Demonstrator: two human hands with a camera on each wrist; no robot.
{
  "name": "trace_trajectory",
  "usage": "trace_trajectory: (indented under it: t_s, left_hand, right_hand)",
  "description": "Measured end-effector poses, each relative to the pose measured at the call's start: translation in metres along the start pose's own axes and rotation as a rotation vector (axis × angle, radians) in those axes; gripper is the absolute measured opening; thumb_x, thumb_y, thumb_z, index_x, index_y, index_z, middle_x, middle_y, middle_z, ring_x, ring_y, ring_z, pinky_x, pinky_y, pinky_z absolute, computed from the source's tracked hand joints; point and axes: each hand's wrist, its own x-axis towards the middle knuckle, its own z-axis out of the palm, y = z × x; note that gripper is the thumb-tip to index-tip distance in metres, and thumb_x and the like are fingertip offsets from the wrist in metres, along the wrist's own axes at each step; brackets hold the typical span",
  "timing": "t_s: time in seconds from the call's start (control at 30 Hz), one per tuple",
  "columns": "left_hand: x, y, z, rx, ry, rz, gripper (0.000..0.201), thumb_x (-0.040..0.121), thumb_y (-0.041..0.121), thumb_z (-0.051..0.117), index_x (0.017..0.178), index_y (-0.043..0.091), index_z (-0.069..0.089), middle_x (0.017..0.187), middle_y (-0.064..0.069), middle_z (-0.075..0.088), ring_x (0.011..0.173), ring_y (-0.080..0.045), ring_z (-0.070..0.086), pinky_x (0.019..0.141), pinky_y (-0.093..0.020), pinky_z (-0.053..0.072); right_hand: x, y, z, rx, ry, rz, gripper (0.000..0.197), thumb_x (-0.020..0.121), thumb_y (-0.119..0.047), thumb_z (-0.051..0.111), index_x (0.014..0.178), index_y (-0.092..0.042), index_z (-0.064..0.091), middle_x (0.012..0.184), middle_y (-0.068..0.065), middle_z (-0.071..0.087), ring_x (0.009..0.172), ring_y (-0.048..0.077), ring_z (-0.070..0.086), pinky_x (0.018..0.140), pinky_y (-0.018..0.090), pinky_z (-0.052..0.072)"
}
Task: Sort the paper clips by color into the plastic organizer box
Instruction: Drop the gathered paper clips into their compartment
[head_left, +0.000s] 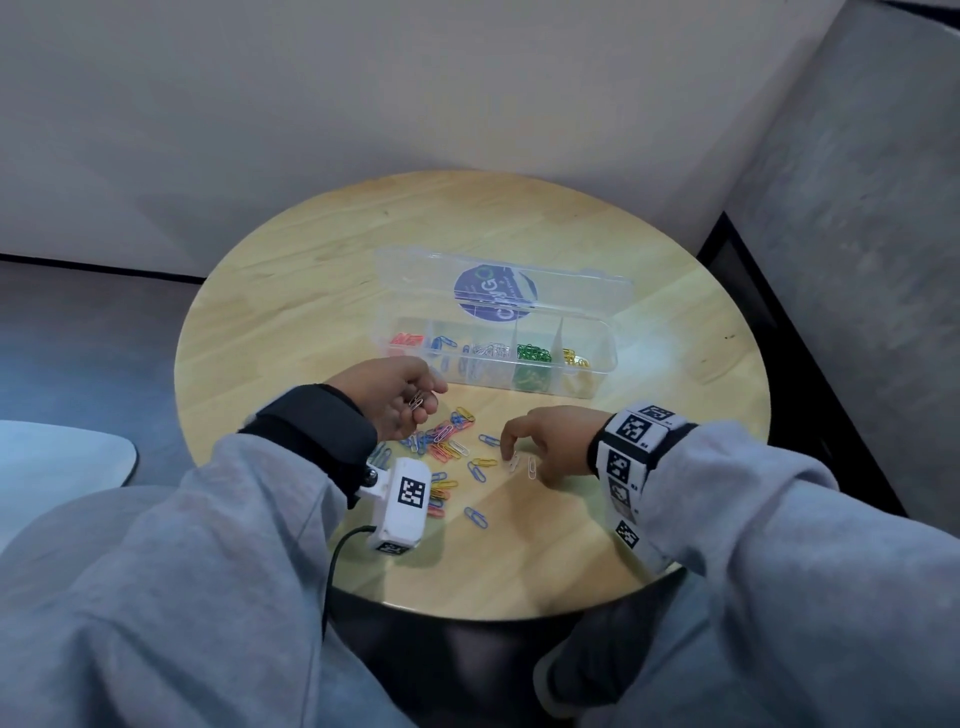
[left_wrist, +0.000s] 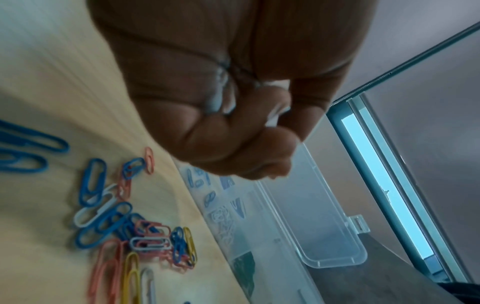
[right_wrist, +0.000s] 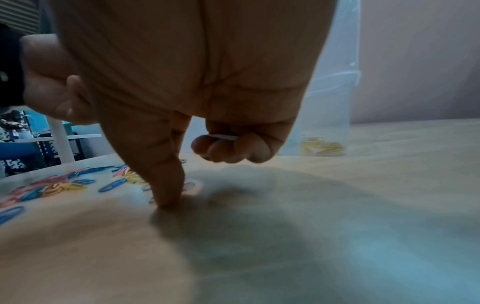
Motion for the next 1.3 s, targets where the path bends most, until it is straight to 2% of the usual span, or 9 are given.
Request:
trace_trajectory:
  t_s: [0.17, 0.3, 0.37, 0.47, 0.67, 0.87, 1.03, 1.13, 1.3]
  left_hand:
    - [0.008, -0.003, 0.008, 0.433, 0.013, 0.042, 0.017, 0.091, 0.008, 0.042, 0.076, 0.013, 0.048, 0.071, -0.007, 0.041, 0.052, -0.014, 0.027, 0.044, -0.020, 0.022]
    - [0.010, -0.011, 0.005, 0.994, 0.116, 0.132, 0.007, 0.085, 0.017, 0.052, 0.088, 0.021, 0.056, 0.083, 0.002, 0.054, 0.073, -0.016, 0.048, 0.063, -0.023, 0.035]
    - [0.009, -0.013, 0.007, 1.128, 0.165, 0.162, 0.011, 0.082, 0.016, 0.056, 0.088, 0.024, 0.057, 0.085, 0.007, 0.054, 0.084, -0.015, 0.051, 0.062, -0.022, 0.036]
    - [0.013, -0.015, 0.015, 1.197, 0.183, 0.185, 0.013, 0.079, 0.014, 0.061, 0.085, 0.025, 0.057, 0.082, 0.007, 0.055, 0.082, -0.015, 0.050, 0.051, -0.021, 0.031]
    - [0.021, -0.021, 0.027, 1.281, 0.178, 0.225, 0.016, 0.079, 0.018, 0.066, 0.085, 0.021, 0.052, 0.100, -0.002, 0.062, 0.086, -0.019, 0.051, 0.065, -0.024, 0.034]
    - [0.025, -0.021, 0.026, 1.246, 0.160, 0.165, 0.017, 0.083, 0.021, 0.067, 0.099, 0.016, 0.067, 0.109, -0.004, 0.068, 0.096, -0.021, 0.059, 0.072, -0.023, 0.037]
    - [0.027, -0.024, 0.022, 1.205, 0.162, 0.129, 0.010, 0.077, 0.022, 0.070, 0.084, 0.017, 0.067, 0.093, -0.003, 0.066, 0.083, -0.019, 0.055, 0.069, -0.023, 0.038]
    - [0.028, -0.025, 0.020, 1.168, 0.191, 0.169, 0.021, 0.077, 0.020, 0.068, 0.067, 0.022, 0.051, 0.089, 0.000, 0.061, 0.082, -0.018, 0.054, 0.067, -0.024, 0.038]
    - [0.028, -0.023, 0.023, 1.202, 0.146, 0.185, 0.020, 0.079, 0.016, 0.066, 0.068, 0.024, 0.052, 0.090, 0.003, 0.060, 0.083, -0.016, 0.053, 0.067, -0.024, 0.037]
  right_hand:
    - [0.008, 0.000, 0.000, -0.058, 0.032, -0.025, 0.023, 0.084, -0.023, 0.063, 0.107, -0.025, 0.060, 0.093, -0.004, 0.042, 0.087, 0.017, 0.047, 0.072, 0.027, 0.037]
    - [0.008, 0.001, 0.001, -0.024, 0.038, 0.011, 0.010, 0.085, -0.024, 0.062, 0.094, -0.019, 0.063, 0.087, -0.006, 0.046, 0.085, 0.015, 0.048, 0.069, 0.025, 0.039]
    - [0.007, 0.000, 0.003, -0.016, 0.038, 0.032, 0.003, 0.085, -0.022, 0.060, 0.086, -0.021, 0.058, 0.079, -0.008, 0.049, 0.083, 0.015, 0.049, 0.058, 0.021, 0.037]
    - [0.004, -0.001, 0.005, 0.005, 0.022, 0.074, 0.003, 0.082, -0.019, 0.060, 0.083, -0.021, 0.058, 0.082, -0.005, 0.056, 0.077, 0.015, 0.051, 0.050, 0.017, 0.034]
    - [-0.003, 0.003, 0.004, 0.129, 0.013, 0.123, 0.004, 0.082, -0.021, 0.061, 0.078, -0.021, 0.060, 0.070, -0.007, 0.056, 0.069, 0.012, 0.052, 0.055, 0.019, 0.038]
    - [-0.005, 0.018, -0.004, 0.719, 0.010, 0.130, 0.017, 0.083, -0.006, 0.062, 0.070, -0.016, 0.059, 0.063, -0.004, 0.066, 0.054, 0.007, 0.057, 0.054, 0.016, 0.046]
    - [-0.003, 0.020, 0.000, 1.150, 0.076, 0.105, 0.015, 0.088, 0.004, 0.057, 0.077, -0.007, 0.062, 0.059, 0.002, 0.058, 0.046, 0.005, 0.053, 0.043, 0.014, 0.043]
    - [-0.002, 0.016, 0.000, 1.325, 0.069, 0.118, 0.019, 0.093, 0.003, 0.049, 0.080, -0.004, 0.061, 0.066, 0.004, 0.053, 0.049, 0.007, 0.049, 0.042, 0.014, 0.042]
    - [0.001, 0.009, -0.002, 1.594, 0.017, 0.244, 0.027, 0.093, -0.005, 0.034, 0.072, -0.008, 0.051, 0.066, 0.004, 0.042, 0.041, 0.009, 0.048, 0.040, 0.016, 0.041]
